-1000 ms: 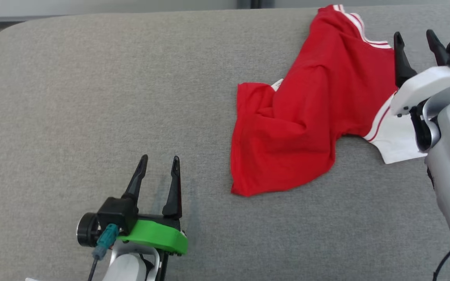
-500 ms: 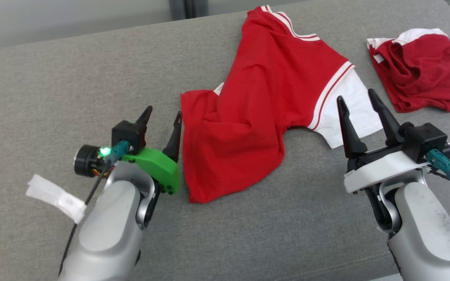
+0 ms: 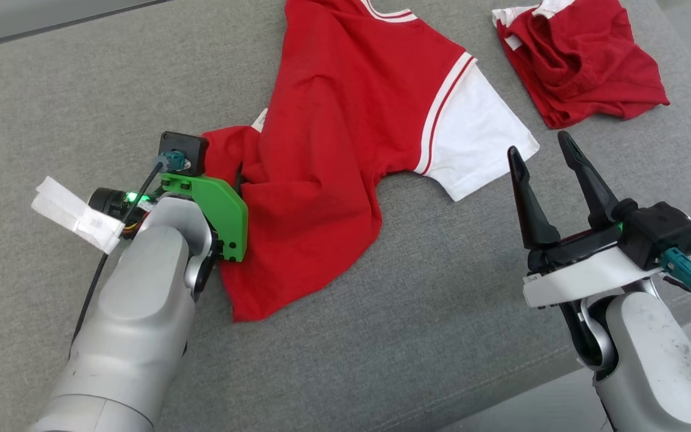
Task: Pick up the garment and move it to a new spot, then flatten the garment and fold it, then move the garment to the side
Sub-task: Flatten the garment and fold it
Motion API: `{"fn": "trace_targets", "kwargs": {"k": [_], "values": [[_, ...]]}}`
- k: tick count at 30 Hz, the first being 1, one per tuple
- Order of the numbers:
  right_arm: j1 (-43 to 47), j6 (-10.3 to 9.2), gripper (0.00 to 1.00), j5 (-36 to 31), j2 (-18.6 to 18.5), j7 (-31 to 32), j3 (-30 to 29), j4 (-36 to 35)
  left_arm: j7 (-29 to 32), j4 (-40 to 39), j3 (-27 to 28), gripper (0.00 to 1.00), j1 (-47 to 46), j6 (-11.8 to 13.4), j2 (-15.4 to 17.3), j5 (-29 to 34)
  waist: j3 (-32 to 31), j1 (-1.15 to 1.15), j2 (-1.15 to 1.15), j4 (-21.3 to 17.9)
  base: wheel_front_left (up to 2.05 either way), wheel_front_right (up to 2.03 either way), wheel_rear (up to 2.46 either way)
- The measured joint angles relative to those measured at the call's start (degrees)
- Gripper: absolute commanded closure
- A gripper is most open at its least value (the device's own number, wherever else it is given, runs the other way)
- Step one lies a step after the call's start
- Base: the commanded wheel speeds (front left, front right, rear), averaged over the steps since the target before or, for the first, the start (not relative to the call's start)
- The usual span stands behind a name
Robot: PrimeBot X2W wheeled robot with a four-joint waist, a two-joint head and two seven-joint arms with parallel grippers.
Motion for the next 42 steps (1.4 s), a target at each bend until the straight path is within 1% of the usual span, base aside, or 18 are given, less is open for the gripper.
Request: {"fn": "trace_targets", "kwargs": {"k": [1,2,5,7,8,10,11,14,16,19,25,31,36,40,41,42], "values": [[0.1,0.00,0.00,-0.1,0.2,0.0,-0.2,-0.4,0.0,0.4,-0.3,0.81,-0.5,-0.3,0.0,0.0,0.3,0.00,0.00,-0.3,0.00,0.00,0.00],[0.2,0.00,0.00,-0.3,0.3,0.0,-0.4,-0.6,-0.2,0.5,-0.6,1.00,-0.8,-0.5,0.0,0.0,0.6,0.00,0.00,-0.6,0.00,0.00,0.00],[0.9,0.00,0.00,-0.8,0.6,0.0,-1.5,-1.4,-2.5,0.5,-1.3,1.00,-1.1,-0.6,-0.3,0.0,1.0,0.00,0.00,-0.6,0.00,0.00,0.00],[1.3,0.00,0.00,-1.3,0.7,0.0,-2.4,-2.0,-4.3,0.3,-2.5,1.00,-1.3,0.6,-0.2,1.7,1.1,0.00,0.00,-0.1,0.00,0.00,0.00],[1.6,0.00,0.00,-1.5,0.8,0.0,-2.8,-2.3,-5.4,0.0,-3.7,1.00,-1.6,1.9,0.3,3.8,1.1,0.00,0.00,0.3,0.00,0.00,0.00],[2.1,0.00,0.00,-1.9,1.1,0.0,-3.6,-2.6,-7.3,-0.6,-4.6,1.00,-2.8,4.6,1.3,5.7,1.1,0.00,0.00,1.1,0.00,0.00,0.00],[2.3,0.00,0.00,-2.1,1.3,0.0,-3.8,-2.9,-8.2,-1.0,-5.3,1.00,-3.7,6.3,1.9,7.3,1.1,0.00,0.00,1.5,0.00,0.00,0.00],[2.7,0.00,0.00,-2.4,1.5,0.0,-4.1,-3.4,-10.4,-2.3,-4.9,1.00,-5.9,10.3,2.8,8.4,1.1,0.00,0.00,2.6,0.00,0.00,0.00],[2.9,0.00,0.00,-2.4,1.5,0.0,-4.1,-3.6,-11.2,-2.9,-4.5,1.00,-7.4,12.9,4.1,9.4,1.3,0.00,0.00,3.0,0.00,0.00,0.00],[2.9,0.00,0.00,-2.4,1.3,0.0,-4.1,-3.8,-11.8,-3.3,-3.6,1.00,-9.3,15.5,6.3,10.1,1.8,0.00,0.00,3.1,0.00,0.00,0.00],[2.9,0.00,0.00,-2.4,0.5,0.0,-4.1,-4.0,-14.2,-3.4,-3.6,1.00,-13.9,19.3,9.5,12.6,3.0,0.00,0.00,2.3,0.00,0.00,0.00],[2.2,0.00,0.00,-2.4,0.4,0.0,-3.3,-4.0,-16.8,-1.4,-4.2,1.00,-18.8,19.7,10.3,13.5,4.3,0.00,0.00,0.5,0.00,0.00,0.00],[1.9,0.00,0.00,-2.4,0.4,0.2,-3.1,-3.8,-18.7,-1.3,-4.1,1.00,-21.6,22.0,11.2,14.3,5.5,0.00,0.00,-1.1,0.00,0.00,0.00],[1.9,0.00,0.00,-2.4,0.6,0.3,-2.9,-3.6,-19.0,-1.4,-4.3,1.00,-22.4,22.4,12.7,14.5,6.3,0.00,0.00,-2.0,0.00,0.00,0.00],[1.9,0.00,0.00,-2.4,0.6,0.3,-2.9,-3.5,-19.0,-1.7,-4.6,0.88,-22.4,21.9,12.6,14.5,6.5,0.00,0.00,-2.2,0.00,0.00,0.00],[1.9,0.00,0.00,-2.4,0.7,0.4,-2.9,-3.3,-19.0,-2.0,-4.6,0.56,-22.3,21.4,12.4,14.4,6.7,0.00,0.00,-2.3,0.00,0.00,0.00]]}}
